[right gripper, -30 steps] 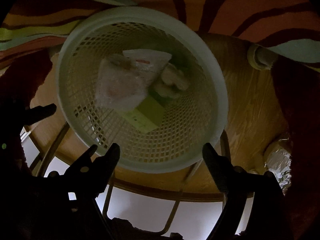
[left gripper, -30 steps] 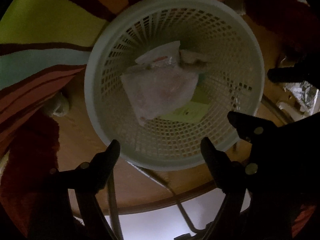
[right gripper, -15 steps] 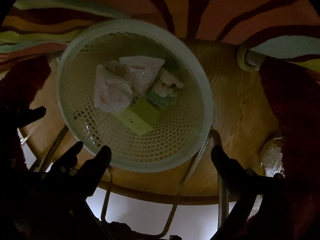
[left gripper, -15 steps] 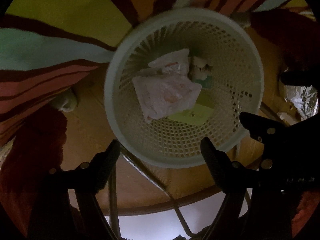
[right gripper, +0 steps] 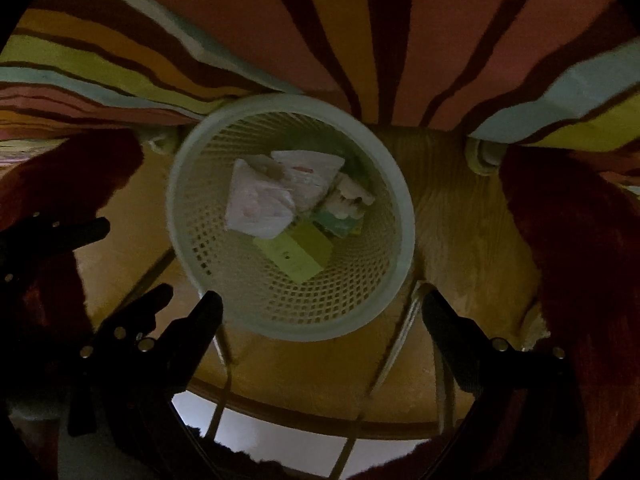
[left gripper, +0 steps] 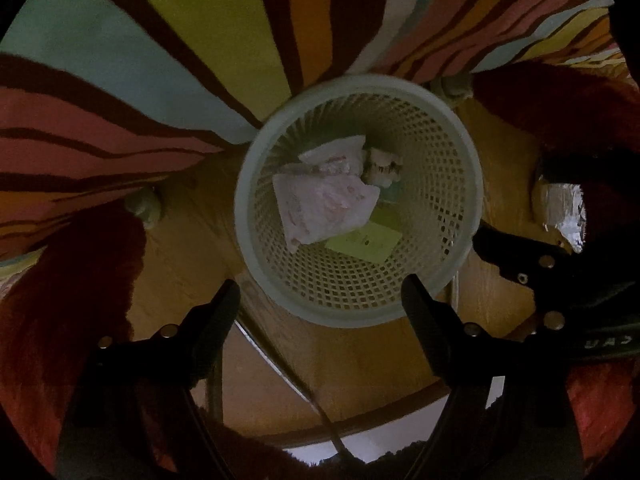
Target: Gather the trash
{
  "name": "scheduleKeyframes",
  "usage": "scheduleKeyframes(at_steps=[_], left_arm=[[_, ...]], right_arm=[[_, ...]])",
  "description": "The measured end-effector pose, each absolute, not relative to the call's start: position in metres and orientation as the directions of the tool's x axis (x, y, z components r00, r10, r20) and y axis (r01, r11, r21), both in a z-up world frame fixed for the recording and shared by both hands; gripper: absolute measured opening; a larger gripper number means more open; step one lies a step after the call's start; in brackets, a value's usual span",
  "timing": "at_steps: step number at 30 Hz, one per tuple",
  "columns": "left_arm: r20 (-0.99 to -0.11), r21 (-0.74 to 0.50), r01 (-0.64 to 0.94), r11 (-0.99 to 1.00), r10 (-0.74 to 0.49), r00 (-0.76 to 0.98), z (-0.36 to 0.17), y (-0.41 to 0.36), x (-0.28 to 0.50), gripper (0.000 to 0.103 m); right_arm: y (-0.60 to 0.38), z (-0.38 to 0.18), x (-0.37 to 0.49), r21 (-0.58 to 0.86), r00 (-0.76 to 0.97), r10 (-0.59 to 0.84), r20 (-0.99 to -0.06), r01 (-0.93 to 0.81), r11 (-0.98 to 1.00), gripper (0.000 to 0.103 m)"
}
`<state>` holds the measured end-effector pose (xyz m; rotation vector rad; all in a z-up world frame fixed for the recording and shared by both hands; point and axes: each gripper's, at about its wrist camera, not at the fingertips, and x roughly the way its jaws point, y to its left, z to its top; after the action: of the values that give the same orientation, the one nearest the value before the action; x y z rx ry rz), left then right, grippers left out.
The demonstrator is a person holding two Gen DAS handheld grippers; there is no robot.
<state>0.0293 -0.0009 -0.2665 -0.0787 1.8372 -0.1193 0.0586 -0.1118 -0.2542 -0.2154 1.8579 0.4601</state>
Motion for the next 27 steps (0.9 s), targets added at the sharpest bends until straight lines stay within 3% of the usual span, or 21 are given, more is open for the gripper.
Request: scheduleKeyframes(at_steps=[7,13,27], left_arm=[[-0.996,-0.046,0.022,0.999,-0.044,-0.079,-0.219,0.002,0.031,0.081],[-0.995,-0.026,-0.026,0.999,-0.024,0.095,-0.179,0.013,0.034,0.081],[-0.894,0.018,-0.092,0.996,0.057,0.444,-0.082,0.029,0.027,0.081]], right_arm=[[-0.116,-0.196,0.055,0.245,-0.136,0.207,-0.969,-0.406,0.880,0.095],[-0.111,-0.150,0.048,0.191,0.070,0.256,-0.964,-0.486,0.853,0.095],[-0.128,-0.061,0.055,0.149,0.417,0.385,-0.823,-0.495,0.856,0.095]])
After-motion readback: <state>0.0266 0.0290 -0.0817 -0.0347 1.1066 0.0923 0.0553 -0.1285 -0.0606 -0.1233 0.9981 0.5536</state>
